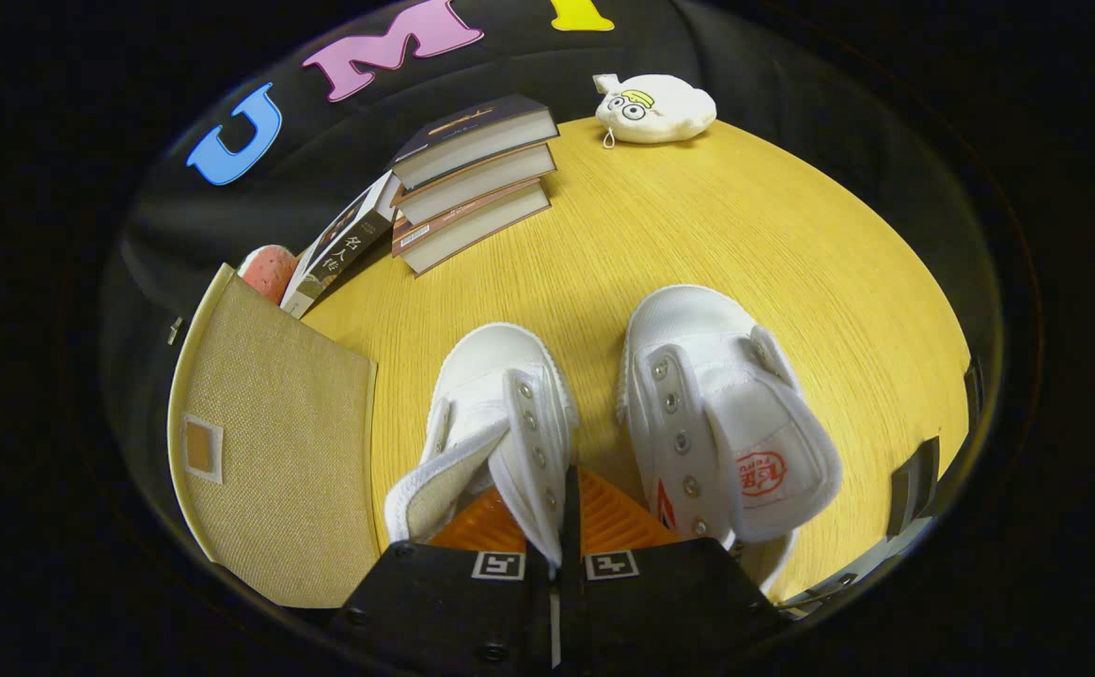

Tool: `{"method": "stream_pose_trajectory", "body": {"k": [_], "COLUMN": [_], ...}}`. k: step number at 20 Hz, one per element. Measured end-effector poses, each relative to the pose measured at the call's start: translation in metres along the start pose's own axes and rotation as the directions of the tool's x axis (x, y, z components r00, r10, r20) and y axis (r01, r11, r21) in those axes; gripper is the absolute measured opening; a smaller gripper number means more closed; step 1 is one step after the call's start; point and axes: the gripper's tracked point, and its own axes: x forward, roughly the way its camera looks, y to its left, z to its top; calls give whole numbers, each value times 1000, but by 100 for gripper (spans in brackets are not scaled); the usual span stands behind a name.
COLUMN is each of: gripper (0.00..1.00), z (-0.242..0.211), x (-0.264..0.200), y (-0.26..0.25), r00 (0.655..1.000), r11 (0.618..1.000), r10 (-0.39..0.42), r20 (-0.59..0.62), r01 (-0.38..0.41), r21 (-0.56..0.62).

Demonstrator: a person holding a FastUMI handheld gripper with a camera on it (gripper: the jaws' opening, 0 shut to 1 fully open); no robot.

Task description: Open the storage box then place both shoes into the box .Put the left shoe in first, then the right shoe, with the right side of both shoes facing outward in a uniform manner.

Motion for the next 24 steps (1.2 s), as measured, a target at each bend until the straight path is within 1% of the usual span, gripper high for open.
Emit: {"method": "stream_pose_trajectory", "body": {"k": [3,7,12,14,18,21,24], "gripper": [9,8,8,8,8,8,8], "z": [11,45,92,101,87,70,48], "x": [-29,-81,-142,-155,-153,-134,-114], "y": [22,53,122,155,212,241,263], "r00": [998,993,976,971,975,980,978], "r11": [998,991,983,977,972,975,974], "r10": [61,100,172,201,220,196,177], "r20": [17,70,133,130,45,-37,-109], "r01": [-61,-105,-178,-208,-223,-191,-158], "r21": [23,82,38,41,80,114,159]}}
